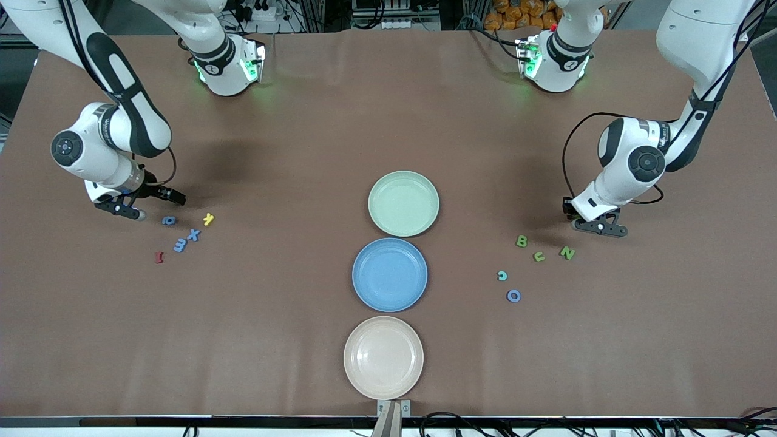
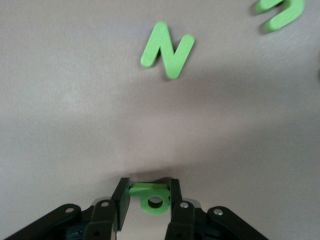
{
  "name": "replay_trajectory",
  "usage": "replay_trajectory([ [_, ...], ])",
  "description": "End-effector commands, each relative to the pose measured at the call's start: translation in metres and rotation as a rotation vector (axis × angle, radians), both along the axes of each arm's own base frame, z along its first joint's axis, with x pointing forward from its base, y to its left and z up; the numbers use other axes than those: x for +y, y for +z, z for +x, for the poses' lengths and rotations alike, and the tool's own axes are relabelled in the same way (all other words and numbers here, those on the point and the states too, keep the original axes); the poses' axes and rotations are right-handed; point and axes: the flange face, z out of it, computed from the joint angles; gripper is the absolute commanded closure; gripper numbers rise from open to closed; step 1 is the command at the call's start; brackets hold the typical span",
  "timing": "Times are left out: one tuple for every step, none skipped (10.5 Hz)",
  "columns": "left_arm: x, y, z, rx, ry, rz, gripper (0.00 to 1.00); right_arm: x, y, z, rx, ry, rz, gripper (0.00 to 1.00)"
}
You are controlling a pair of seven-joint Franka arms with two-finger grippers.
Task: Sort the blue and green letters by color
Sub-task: 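Carry p to the green plate while the right gripper grasps blue G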
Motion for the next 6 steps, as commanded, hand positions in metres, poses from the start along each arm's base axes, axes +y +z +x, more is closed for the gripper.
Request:
replay_trajectory([
  [-0.025, 0.033, 0.019, -0.043, 0.019, -0.007, 1.00, 0.002, -0.010, -0.010, 0.012, 0.004, 0.012, 0.06],
  [-0.035, 0.041, 0.026, -0.059, 0.035, -0.030, 1.00, 0.002, -0.012, -0.013, 0.018, 0.003, 0.013, 0.10],
  [-0.048, 0.046, 0.031, -0.064, 0.054, -0.056, 1.00, 0.003, -0.014, -0.016, 0.024, 0.003, 0.015, 0.13],
  [-0.062, 0.051, 0.036, -0.069, 0.072, -0.077, 1.00, 0.003, -0.015, -0.016, 0.026, 0.005, 0.015, 0.16],
  [-0.076, 0.053, 0.036, -0.073, 0.092, -0.090, 1.00, 0.003, -0.018, -0.017, 0.017, 0.003, 0.012, 0.18],
  [-0.092, 0.058, 0.036, -0.080, 0.105, -0.101, 1.00, 0.003, -0.020, -0.018, 0.014, 0.004, 0.011, 0.26],
])
